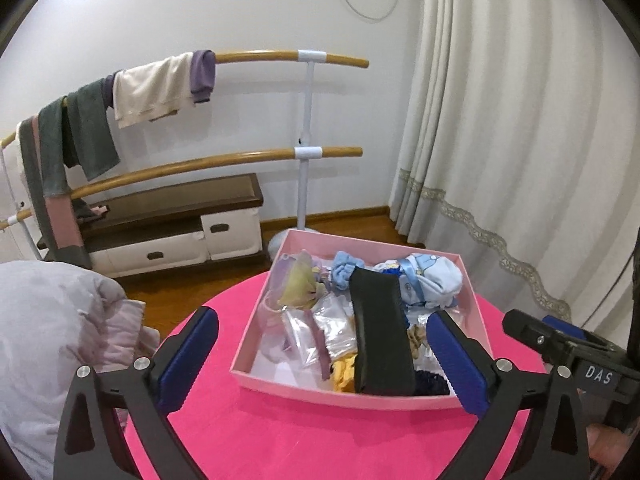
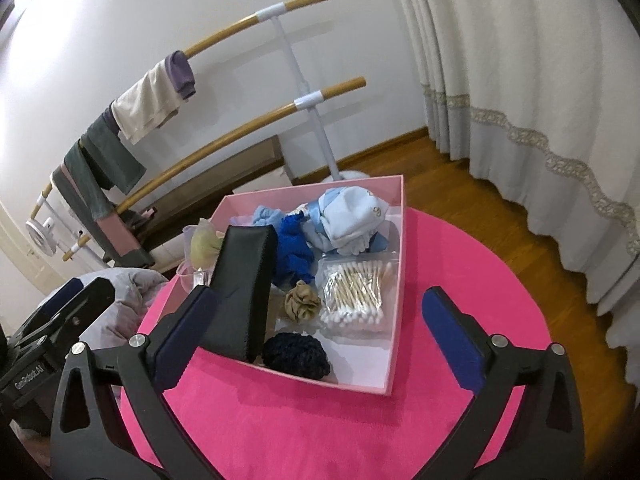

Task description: Organize soft objects

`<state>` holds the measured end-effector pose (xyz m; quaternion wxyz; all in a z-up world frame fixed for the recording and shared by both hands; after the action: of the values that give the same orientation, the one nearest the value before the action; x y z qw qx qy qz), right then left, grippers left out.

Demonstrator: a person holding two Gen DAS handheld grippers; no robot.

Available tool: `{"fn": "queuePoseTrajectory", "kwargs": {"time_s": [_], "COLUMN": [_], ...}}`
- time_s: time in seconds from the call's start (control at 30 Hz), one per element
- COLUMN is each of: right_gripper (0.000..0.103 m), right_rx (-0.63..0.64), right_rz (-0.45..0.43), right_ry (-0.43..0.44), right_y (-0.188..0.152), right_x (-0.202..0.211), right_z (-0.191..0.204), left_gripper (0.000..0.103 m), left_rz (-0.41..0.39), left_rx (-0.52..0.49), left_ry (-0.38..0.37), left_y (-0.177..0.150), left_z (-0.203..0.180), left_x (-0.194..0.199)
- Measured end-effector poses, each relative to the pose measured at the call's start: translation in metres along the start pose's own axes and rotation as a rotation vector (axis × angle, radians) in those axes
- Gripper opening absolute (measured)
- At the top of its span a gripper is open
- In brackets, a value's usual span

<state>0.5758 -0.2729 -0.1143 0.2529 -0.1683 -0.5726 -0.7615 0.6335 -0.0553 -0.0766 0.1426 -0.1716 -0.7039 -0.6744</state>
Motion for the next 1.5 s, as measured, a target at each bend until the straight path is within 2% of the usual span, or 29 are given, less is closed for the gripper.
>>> {"fn": "queuePoseTrajectory", "kwargs": {"time_s": [0.2, 0.5, 0.8, 1.1, 1.3, 1.5], "right_gripper": [0.103, 0.103, 0.103, 0.103, 0.103, 0.103], "right_rx": [0.038, 0.095, 0.150, 0.203, 0.209, 0.211], "right_rz": [-0.057, -0.166, -0.269, -0.303, -0.318, -0.315], "right_ry": [-0.014, -0.053, -0.094, -0.126, -0.132, -0.128], "right_y": [-0.001, -0.015, -0.051, -0.097, -0.109, -0.112], "right_x": [0.039, 0.122, 0.200, 0.246, 0.262, 0.263], "right_z": [0.012, 0.028, 0.053, 0.075, 0.083, 0.087], "left_gripper": [0.103, 0.103, 0.103, 0.103, 0.103, 0.103], "left_rz": [-0.042, -0.082, -0.134, -0.152, -0.170, -0.167], "left_rx": [-0.023, -0.049, -0.069, -0.044, -0.040, -0.014], "left_ry": [0.020, 0.026, 0.042, 0.059, 0.086, 0.076], "left_y": [-0.004, -0.024, -0.054, -0.086, -0.098, -0.101], "left_z": [0.002, -0.002, -0.002, 0.007, 0.014, 0.023], "left_x": [0.054, 0.134, 0.223, 0.295, 0.326, 0.342]}}
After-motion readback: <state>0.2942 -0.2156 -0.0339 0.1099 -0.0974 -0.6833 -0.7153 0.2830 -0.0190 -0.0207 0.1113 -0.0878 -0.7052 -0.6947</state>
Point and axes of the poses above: each gripper's, at about its wrist camera, not at the fingertips, and x roughly against the way its jaws point, z to its left, y to its top, the point moved 3 cm from there along -x, roughly the way its jaws point, and after that the axes turned 11 degrees about -z, right-handed, at the moved point
